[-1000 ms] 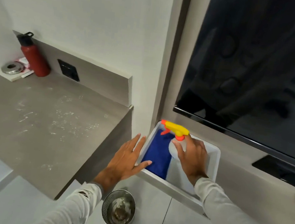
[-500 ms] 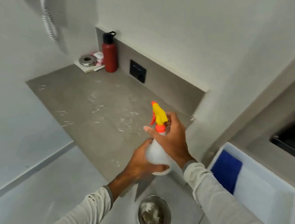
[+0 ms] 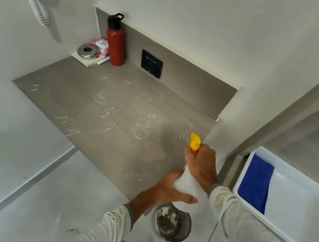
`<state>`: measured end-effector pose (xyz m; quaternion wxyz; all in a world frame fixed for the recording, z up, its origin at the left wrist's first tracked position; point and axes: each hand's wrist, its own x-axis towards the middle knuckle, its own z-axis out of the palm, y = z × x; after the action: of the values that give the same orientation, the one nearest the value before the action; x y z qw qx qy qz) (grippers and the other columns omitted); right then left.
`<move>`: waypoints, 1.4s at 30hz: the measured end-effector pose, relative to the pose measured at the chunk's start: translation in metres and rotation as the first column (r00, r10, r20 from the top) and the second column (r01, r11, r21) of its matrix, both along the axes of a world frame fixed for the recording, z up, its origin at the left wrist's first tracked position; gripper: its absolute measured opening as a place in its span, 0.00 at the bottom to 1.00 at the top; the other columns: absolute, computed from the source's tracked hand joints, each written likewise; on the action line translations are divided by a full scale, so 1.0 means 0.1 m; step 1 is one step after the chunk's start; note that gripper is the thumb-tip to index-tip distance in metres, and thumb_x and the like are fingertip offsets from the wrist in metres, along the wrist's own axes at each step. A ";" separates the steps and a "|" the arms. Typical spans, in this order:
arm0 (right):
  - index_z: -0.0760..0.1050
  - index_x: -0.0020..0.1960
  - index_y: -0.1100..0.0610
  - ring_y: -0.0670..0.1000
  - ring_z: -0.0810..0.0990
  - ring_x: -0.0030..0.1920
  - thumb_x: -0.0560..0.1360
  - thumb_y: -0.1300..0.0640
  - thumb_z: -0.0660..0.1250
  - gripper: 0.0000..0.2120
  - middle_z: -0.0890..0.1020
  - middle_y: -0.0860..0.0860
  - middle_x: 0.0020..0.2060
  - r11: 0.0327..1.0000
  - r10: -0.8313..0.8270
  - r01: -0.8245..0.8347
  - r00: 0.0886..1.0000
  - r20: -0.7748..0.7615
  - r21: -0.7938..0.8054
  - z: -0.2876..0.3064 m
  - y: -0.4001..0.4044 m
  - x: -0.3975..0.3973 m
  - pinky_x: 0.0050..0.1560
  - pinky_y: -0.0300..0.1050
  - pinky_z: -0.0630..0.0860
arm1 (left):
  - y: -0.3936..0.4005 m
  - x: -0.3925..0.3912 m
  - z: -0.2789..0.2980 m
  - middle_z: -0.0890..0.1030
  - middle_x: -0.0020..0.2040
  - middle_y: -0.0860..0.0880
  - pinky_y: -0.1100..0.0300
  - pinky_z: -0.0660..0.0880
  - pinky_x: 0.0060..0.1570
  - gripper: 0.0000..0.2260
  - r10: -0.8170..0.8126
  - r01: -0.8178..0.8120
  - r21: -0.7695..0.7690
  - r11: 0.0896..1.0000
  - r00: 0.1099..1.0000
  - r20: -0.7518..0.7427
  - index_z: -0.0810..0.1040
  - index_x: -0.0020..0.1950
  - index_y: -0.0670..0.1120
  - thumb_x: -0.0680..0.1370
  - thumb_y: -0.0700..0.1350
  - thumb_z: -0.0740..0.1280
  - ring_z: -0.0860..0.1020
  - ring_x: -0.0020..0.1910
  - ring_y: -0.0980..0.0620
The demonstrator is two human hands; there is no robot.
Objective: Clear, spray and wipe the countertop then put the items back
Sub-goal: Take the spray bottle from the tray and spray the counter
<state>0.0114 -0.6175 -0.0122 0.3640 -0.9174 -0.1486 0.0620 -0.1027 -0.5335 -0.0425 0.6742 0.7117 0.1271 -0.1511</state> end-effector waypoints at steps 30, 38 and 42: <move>0.62 0.29 0.54 0.61 0.71 0.33 0.77 0.50 0.68 0.23 0.67 0.51 0.25 0.841 0.501 -0.514 0.858 0.117 0.171 0.49 2.03 -0.53 0.38 0.48 0.69 | 1.52 -0.63 0.32 0.79 0.59 0.56 0.61 0.77 0.57 0.31 0.375 -0.386 0.323 0.864 0.922 0.099 0.73 0.62 0.57 0.63 0.51 0.81 0.77 0.59 0.53; 0.62 0.30 0.53 0.64 0.75 0.40 0.77 0.50 0.68 0.21 0.74 0.57 0.30 0.786 0.599 -0.604 0.797 0.080 0.131 0.60 3.44 -0.88 0.44 0.52 0.72 | 2.73 -0.96 0.41 0.81 0.58 0.52 0.56 0.78 0.57 0.30 0.503 -0.518 0.295 0.803 0.854 0.129 0.75 0.64 0.50 0.65 0.48 0.81 0.79 0.58 0.50; 0.66 0.33 0.54 0.64 0.77 0.43 0.77 0.49 0.67 0.18 0.78 0.60 0.34 0.754 0.652 -0.653 0.757 0.042 0.066 0.57 3.89 -0.97 0.45 0.50 0.72 | 3.09 -1.07 0.39 0.82 0.58 0.50 0.54 0.79 0.57 0.33 0.544 -0.553 0.227 0.801 0.832 0.108 0.75 0.64 0.50 0.61 0.55 0.80 0.80 0.58 0.50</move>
<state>-0.0858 -0.2286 0.0447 0.3532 -0.7940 -0.4641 0.1717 -0.2101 -0.2249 -0.0031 0.5966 0.7260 0.3325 0.0808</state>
